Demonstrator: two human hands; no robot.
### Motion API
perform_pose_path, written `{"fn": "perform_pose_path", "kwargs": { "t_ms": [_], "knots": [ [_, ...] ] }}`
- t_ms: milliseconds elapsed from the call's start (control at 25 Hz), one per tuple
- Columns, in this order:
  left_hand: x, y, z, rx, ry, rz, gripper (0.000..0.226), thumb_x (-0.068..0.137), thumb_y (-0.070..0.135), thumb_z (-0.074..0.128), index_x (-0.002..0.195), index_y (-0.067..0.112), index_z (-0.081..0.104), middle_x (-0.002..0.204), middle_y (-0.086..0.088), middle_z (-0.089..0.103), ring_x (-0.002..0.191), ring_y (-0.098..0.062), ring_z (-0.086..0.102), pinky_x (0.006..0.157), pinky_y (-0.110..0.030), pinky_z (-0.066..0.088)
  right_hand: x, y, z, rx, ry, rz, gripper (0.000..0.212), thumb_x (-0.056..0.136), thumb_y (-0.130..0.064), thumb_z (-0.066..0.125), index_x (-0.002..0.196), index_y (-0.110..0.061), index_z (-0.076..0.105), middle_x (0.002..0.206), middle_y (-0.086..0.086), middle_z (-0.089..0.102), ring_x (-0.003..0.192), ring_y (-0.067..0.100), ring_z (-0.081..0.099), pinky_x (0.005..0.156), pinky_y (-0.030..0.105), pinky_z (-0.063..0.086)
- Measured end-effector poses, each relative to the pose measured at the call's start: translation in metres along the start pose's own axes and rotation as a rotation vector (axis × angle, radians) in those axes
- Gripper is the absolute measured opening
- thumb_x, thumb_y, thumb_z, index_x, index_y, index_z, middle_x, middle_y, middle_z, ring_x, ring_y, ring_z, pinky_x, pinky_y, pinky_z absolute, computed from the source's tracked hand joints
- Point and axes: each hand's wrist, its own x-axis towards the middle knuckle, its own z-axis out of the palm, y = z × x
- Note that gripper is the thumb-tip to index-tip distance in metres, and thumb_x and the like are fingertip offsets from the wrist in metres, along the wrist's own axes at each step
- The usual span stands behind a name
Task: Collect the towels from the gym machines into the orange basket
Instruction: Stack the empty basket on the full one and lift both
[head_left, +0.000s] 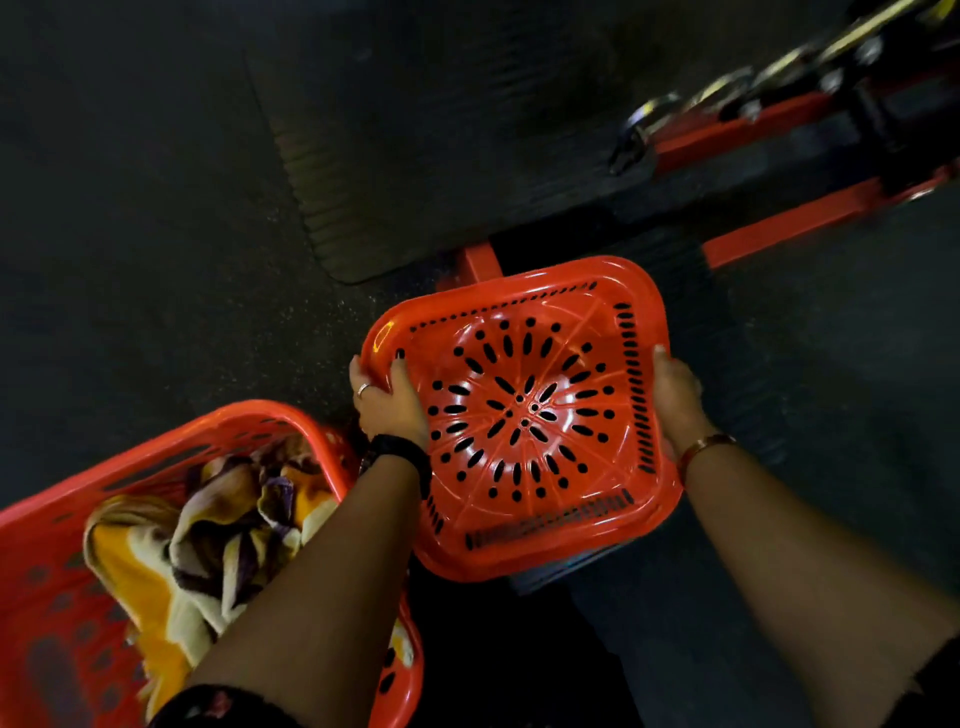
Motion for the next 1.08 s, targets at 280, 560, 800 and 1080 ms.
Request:
{"fn": "perform_pose_path", "kwargs": {
  "t_ms": [280,560,800,1080],
  "knots": [
    [-0.084,0.116,-0.073,-0.18,-0.111,0.217,0.086,0.067,0.071,0.036,0.144,0.034,0.031,0.145,-0.007,0.046,0.13,-0.031,0.046,0.111,-0.05,0.034,-0.03,-0.025,-0.074,0.428,0.022,-0.073,0.103,0.056,-0.099,0.035,0.134,-0.032,0.048,0.147,0.001,0.041,0.133,0.023,0.043,0.109,0.057,0.03],
    [-0.151,0.188,-0.225,-0.281,-0.043,0.395,0.036,0.102,0.027,0.028,0.129,0.014,0.048,0.138,-0.013,0.047,0.112,-0.018,0.05,0.094,-0.021,0.035,-0.301,-0.155,-0.114,0.679,-0.177,-0.27,0.07,0.095,-0.065,0.015,0.112,-0.013,0.059,0.093,0.001,0.073,0.068,0.001,0.069,0.066,0.019,0.051],
    [-0.137,0.14,-0.401,-0.574,-0.267,0.291,0.058,0.09,0.066,0.024,0.06,0.022,0.048,0.039,0.011,0.054,0.04,-0.002,0.046,0.045,-0.015,0.035,-0.431,-0.142,-0.065,0.587,-0.313,-0.395,0.06,0.099,-0.053,0.003,0.127,-0.025,0.049,0.101,-0.007,0.062,0.092,0.009,0.057,0.068,0.017,0.041],
    [-0.153,0.038,-0.504,-0.692,-0.214,0.217,0.012,0.06,0.01,0.046,0.07,0.014,0.053,0.071,-0.002,0.053,0.058,-0.01,0.054,0.063,-0.023,0.042,-0.464,-0.096,-0.003,0.258,-0.574,-0.296,0.029,0.096,-0.017,0.037,0.097,-0.017,0.066,0.081,-0.001,0.068,0.082,0.015,0.057,0.081,0.029,0.045]
  ]
}}
